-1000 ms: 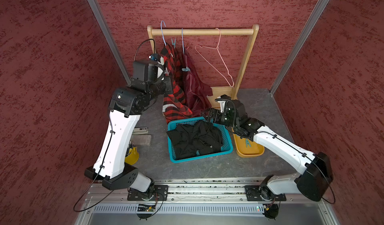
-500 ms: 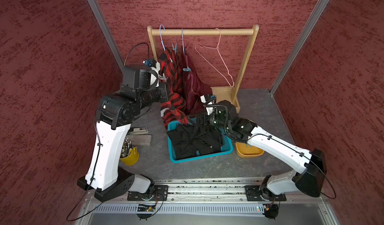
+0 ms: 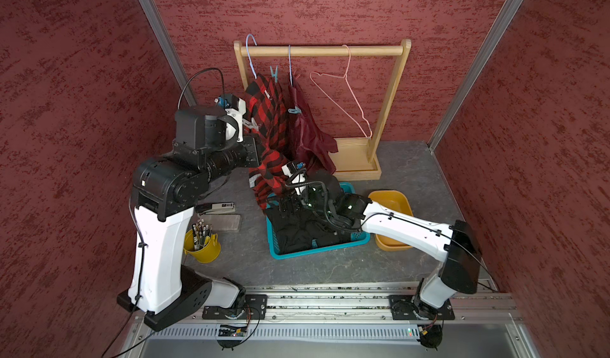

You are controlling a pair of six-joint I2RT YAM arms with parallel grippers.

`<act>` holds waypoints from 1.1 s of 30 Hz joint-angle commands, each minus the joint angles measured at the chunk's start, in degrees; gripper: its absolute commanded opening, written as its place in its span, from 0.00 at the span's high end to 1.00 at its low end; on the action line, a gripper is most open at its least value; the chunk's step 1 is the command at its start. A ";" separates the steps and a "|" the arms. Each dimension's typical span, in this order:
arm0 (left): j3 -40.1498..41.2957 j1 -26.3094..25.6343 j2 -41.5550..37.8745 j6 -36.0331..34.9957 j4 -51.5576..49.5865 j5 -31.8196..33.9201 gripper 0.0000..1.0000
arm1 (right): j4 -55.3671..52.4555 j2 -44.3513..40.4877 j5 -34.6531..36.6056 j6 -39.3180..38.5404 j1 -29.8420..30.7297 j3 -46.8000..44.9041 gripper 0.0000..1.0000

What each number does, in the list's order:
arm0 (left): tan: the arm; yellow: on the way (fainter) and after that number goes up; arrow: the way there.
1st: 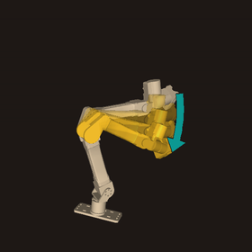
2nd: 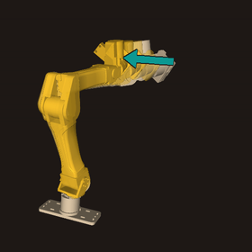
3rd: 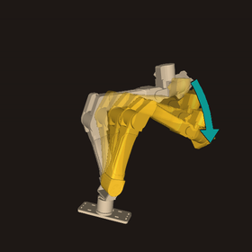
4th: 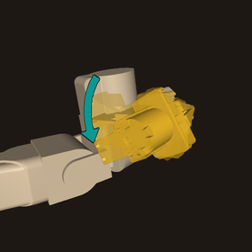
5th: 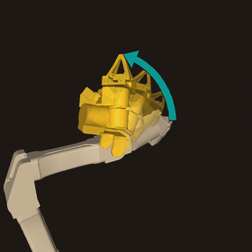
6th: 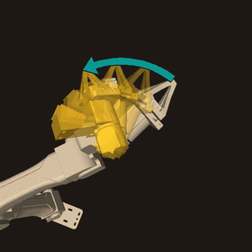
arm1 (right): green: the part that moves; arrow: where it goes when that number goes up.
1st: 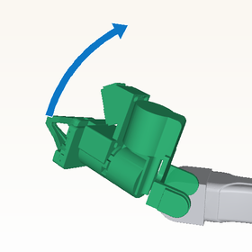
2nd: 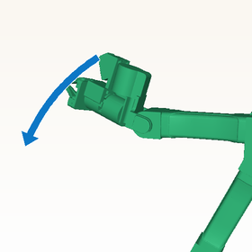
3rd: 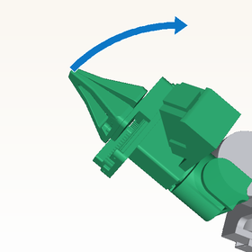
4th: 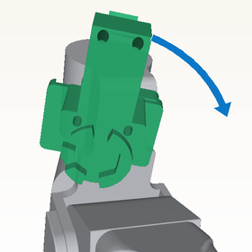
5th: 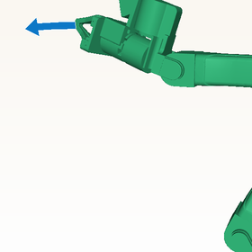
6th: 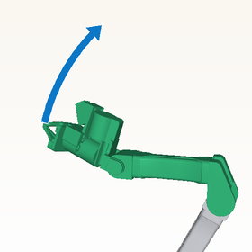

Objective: Remove the clothespins securing long-sleeve shirts to the hanger
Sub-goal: Place the long-sleeve shirt at the bin.

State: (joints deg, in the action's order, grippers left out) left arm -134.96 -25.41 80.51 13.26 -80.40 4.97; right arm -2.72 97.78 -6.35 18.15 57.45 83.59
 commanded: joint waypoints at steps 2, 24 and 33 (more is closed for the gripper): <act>-3.34 -0.43 -2.90 0.08 1.79 -1.43 1.00 | 2.71 4.98 3.02 0.49 0.49 6.36 0.21; -2.20 -0.38 -19.20 -0.07 1.33 -14.62 1.00 | -1.74 15.69 23.32 -2.30 1.89 34.26 0.73; -2.67 -0.43 -23.95 -1.23 1.01 -21.45 1.00 | -1.58 10.05 34.66 -6.14 5.53 34.70 0.79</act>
State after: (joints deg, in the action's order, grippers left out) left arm -136.81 -25.58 58.41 14.22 -83.59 -11.62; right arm -3.99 111.44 20.62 13.80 62.35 117.80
